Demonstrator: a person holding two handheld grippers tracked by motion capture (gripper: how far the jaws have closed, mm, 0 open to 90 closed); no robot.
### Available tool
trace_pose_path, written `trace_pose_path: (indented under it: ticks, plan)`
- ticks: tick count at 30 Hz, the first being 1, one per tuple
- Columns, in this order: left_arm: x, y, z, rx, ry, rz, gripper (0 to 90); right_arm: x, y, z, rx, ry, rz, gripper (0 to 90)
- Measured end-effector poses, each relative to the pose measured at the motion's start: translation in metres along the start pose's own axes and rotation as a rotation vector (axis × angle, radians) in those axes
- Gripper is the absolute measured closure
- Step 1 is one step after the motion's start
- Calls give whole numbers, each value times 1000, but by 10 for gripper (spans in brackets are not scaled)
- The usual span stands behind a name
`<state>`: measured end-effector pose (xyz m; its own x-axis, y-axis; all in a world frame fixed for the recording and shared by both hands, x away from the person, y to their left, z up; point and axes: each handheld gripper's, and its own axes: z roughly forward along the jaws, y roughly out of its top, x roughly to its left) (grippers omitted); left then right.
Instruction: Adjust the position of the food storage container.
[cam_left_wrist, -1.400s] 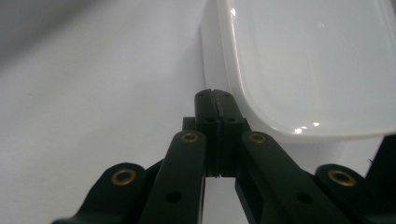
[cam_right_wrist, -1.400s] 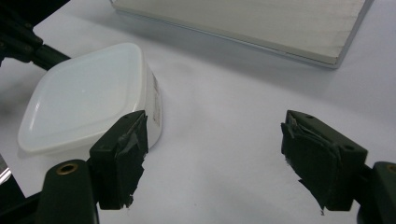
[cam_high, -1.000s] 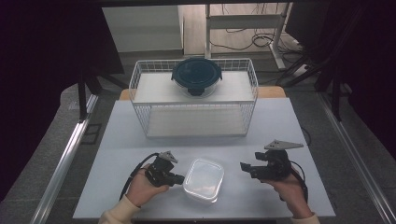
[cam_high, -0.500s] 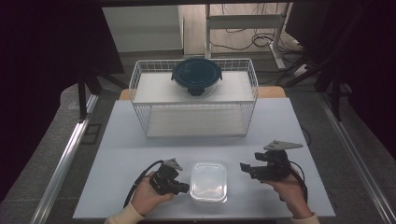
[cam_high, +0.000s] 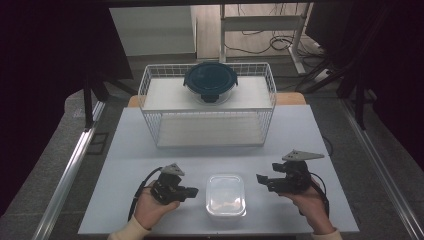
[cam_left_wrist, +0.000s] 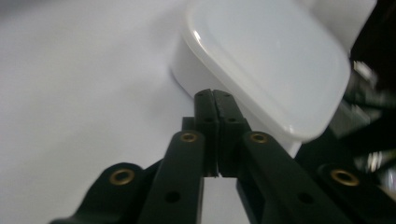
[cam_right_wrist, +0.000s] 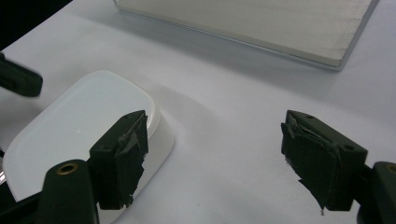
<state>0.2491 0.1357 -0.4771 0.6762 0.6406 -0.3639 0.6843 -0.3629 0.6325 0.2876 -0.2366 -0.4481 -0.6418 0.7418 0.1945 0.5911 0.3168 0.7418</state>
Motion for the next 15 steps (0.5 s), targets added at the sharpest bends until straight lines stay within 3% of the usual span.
trace_pose_path:
  ticks: [1, 2, 4, 6, 7, 8, 15]
  plan:
    - [1, 0, -5, -43, -21, -29, 841, 0, 0, 0, 0, 1, -2, 227]
    - [1, 0, -9, -77, -13, -42, 789, 0, 0, 0, 1, 2, -2, 227]
    - [-1, 2, -17, -108, 53, -34, 632, 0, 0, 0, 4, 2, 1, 227]
    - [-1, 2, -20, -116, 60, -40, 549, 0, 0, -1, 2, 1, 1, 227]
    - [0, 2, -22, -126, 72, -50, 549, 0, 0, -1, 0, 0, 0, 227]
    - [1, 3, -24, -127, 81, -59, 465, 1, 1, -2, -2, 5, -1, 227]
    - [8, 2, -29, -131, 97, -95, 337, 2, 0, 0, 3, 12, -3, 227]
